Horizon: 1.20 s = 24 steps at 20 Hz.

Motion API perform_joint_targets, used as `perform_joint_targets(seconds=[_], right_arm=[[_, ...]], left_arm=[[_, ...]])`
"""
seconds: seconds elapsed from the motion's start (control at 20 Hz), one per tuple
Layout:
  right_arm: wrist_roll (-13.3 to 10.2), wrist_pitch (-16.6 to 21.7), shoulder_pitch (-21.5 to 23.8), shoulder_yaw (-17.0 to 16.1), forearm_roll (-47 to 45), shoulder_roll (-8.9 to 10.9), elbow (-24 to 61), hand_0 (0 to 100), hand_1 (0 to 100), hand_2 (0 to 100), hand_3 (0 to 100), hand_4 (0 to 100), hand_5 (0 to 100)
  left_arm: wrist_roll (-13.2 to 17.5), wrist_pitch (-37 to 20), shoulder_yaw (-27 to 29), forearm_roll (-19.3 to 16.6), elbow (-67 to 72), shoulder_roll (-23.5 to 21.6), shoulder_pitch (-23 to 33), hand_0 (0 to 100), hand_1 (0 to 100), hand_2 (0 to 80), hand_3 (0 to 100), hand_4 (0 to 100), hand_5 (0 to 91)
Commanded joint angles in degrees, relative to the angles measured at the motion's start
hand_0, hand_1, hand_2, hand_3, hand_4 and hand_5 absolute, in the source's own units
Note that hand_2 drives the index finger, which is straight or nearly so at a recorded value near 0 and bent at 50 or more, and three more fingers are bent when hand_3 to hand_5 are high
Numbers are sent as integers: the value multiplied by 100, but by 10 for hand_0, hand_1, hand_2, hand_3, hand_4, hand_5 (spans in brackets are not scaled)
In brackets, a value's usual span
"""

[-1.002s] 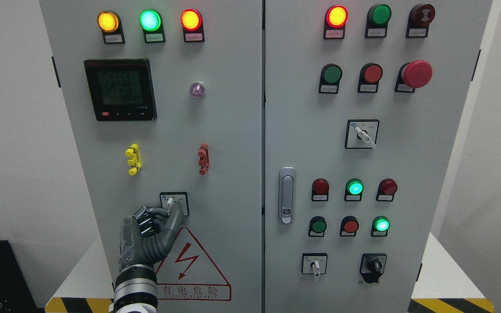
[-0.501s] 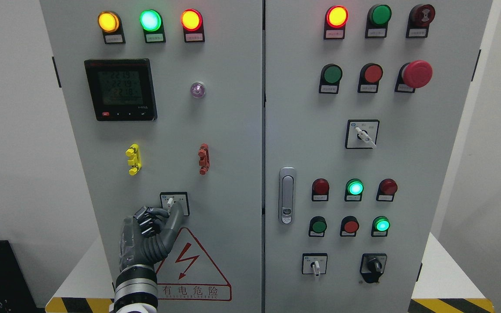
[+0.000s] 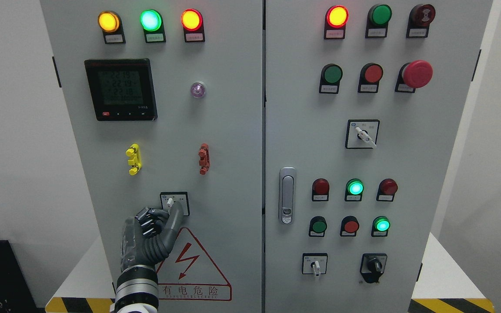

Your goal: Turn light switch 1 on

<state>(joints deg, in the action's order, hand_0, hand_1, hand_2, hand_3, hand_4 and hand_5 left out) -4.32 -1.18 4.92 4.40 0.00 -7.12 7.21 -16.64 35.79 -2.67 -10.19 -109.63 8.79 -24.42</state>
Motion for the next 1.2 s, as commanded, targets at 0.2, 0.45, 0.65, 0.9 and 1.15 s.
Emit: perform_joint_targets(seconds=[0.2,0.45,0.65,0.9,1.15], right_arm=[[1,-5,0,0,-141,0,0,0,0,0,0,0,0],[1,4,0,0,-141,0,0,0,0,0,0,0,0],[1,4,0,0,-141,0,0,0,0,0,0,0,0],[1,4,0,0,-141,0,0,0,0,0,0,0,0],[1,-5,0,0,-141,0,0,0,0,0,0,0,0]], left_arm=[[2,-10,-32,8,3,0,-1,602,585,650,978,974,860],[2,-10,-32,8,3,0,-1,632,575,649,978,975,860],[2,-10,-32,17,3,0,-1,672,577,649,979,975,860],[2,-10,-32,17,3,0,-1,712,579,647,981,977,860],[11,-10,-32,26,3,0,-1,734,569,646,981,977,860]])
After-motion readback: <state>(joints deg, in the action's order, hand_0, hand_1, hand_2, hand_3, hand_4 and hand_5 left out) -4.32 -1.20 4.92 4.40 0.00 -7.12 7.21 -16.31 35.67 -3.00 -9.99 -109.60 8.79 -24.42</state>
